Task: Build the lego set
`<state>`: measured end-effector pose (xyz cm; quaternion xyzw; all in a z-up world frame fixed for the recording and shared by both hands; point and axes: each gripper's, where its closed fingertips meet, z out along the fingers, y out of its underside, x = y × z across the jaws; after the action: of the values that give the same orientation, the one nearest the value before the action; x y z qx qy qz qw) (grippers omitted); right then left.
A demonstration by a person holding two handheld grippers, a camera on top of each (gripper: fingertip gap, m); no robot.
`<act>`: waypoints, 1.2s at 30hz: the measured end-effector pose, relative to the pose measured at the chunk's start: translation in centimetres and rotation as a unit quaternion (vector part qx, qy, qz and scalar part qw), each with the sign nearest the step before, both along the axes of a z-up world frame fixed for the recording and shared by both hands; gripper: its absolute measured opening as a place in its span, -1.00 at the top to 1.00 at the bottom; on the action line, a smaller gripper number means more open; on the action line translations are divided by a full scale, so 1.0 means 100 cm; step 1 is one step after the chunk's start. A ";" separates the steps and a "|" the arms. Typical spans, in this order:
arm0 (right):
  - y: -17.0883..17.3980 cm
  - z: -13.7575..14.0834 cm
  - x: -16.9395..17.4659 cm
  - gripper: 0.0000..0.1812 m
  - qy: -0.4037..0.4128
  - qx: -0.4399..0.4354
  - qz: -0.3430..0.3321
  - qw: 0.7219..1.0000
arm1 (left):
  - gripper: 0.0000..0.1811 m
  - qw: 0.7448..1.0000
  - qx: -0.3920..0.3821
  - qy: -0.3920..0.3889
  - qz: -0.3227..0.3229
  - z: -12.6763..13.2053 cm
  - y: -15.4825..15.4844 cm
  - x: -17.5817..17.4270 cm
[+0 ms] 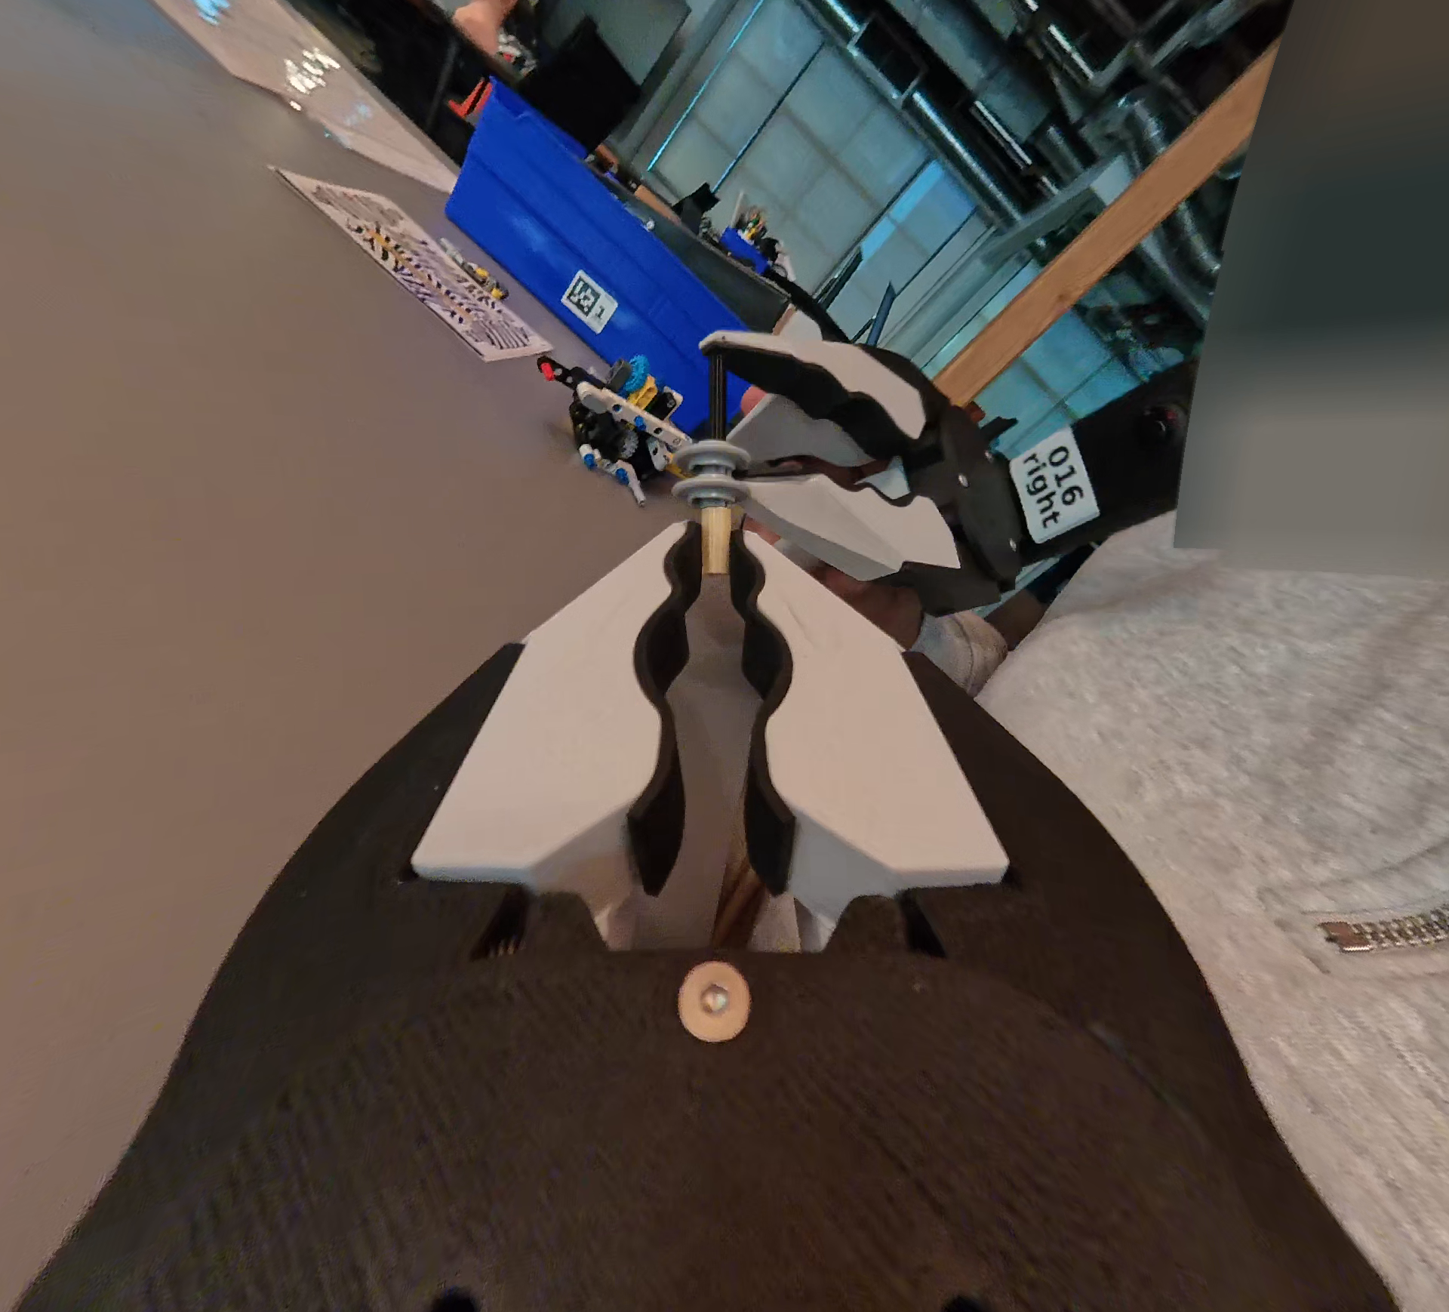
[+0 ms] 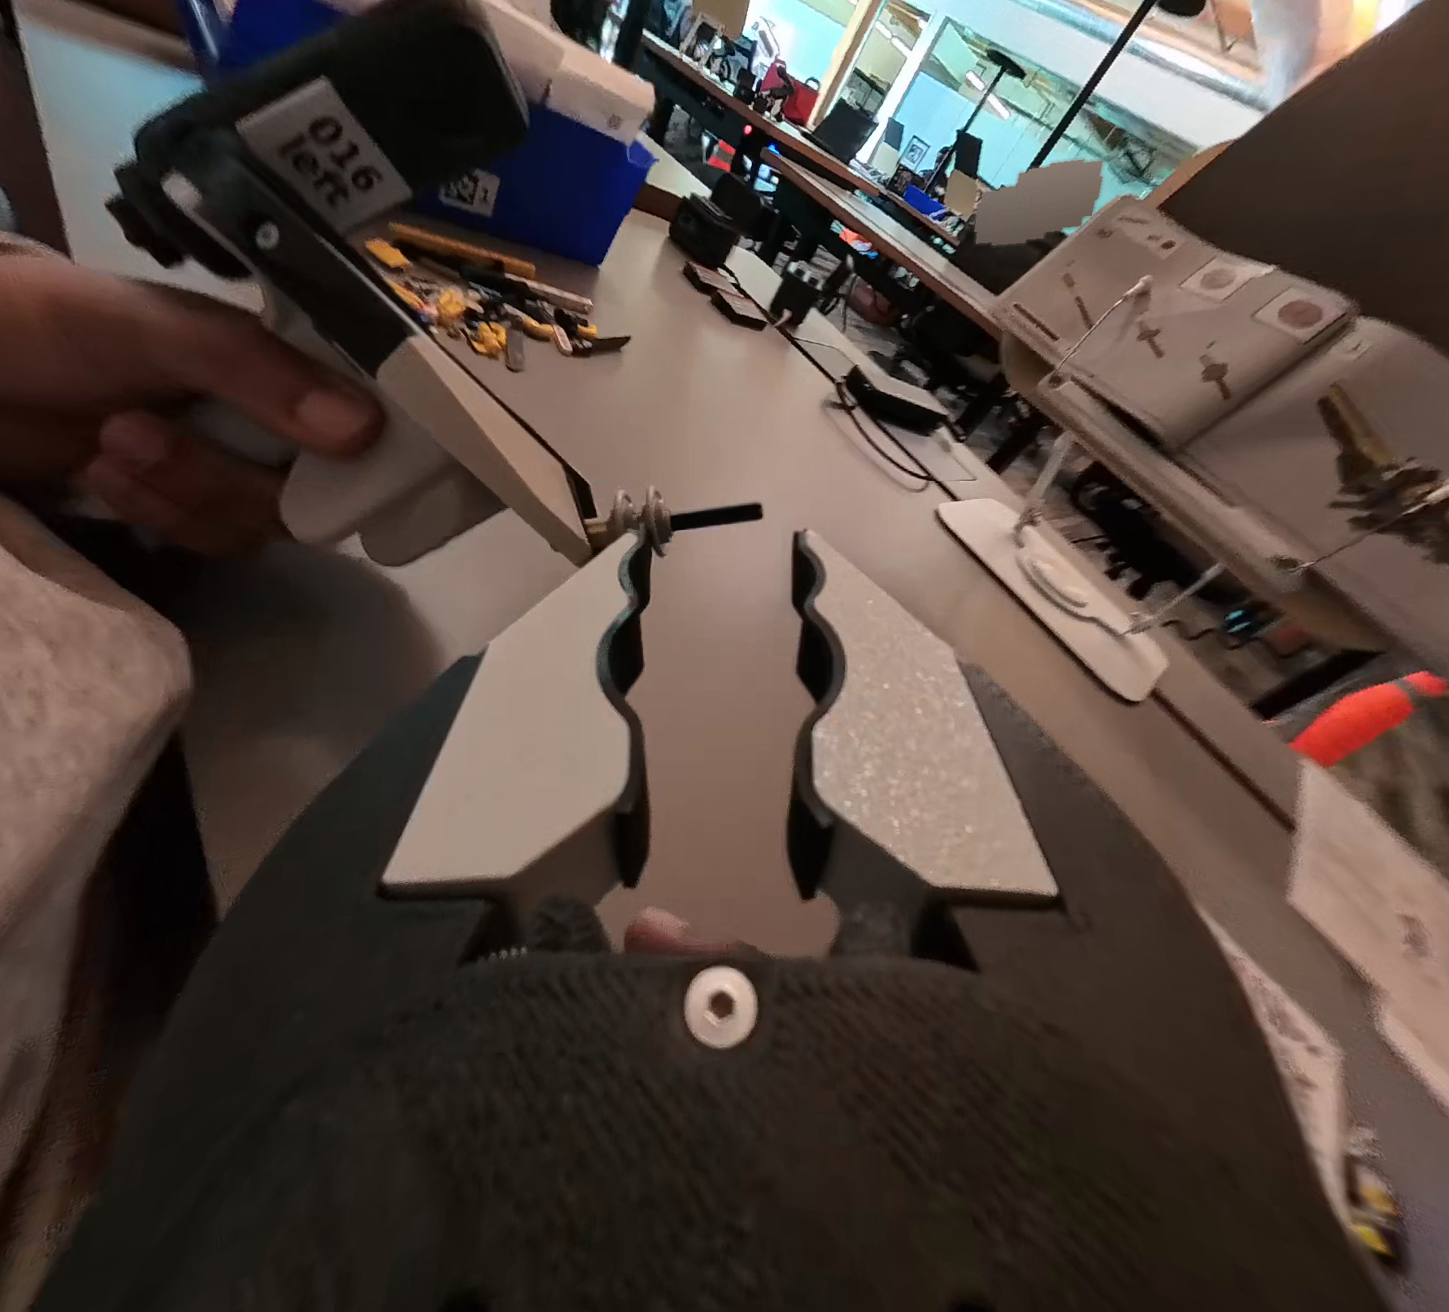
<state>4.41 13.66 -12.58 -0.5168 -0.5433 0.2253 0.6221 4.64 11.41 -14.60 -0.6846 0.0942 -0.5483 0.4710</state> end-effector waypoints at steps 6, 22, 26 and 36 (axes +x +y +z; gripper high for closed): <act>-0.002 -0.002 0.004 0.57 -0.022 0.118 -0.006 0.993 | 0.97 1.000 -0.023 0.016 -0.011 -0.007 -0.001 0.003; -0.010 -0.031 0.007 0.67 -0.034 -0.033 0.068 0.997 | 0.97 0.992 -0.091 0.049 -0.073 -0.028 -0.008 0.007; -0.012 -0.033 0.006 0.69 -0.051 -0.008 0.067 0.996 | 0.97 0.990 -0.094 0.058 -0.086 -0.031 -0.010 0.007; -0.019 -0.022 0.008 0.69 -0.052 0.027 0.079 0.995 | 0.98 0.991 -0.061 0.055 -0.105 -0.023 -0.015 0.011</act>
<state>5.19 11.80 -14.75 -0.4665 -0.6198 0.2317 0.5870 5.70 9.87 -16.91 -0.7273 0.1577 -0.5614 0.3619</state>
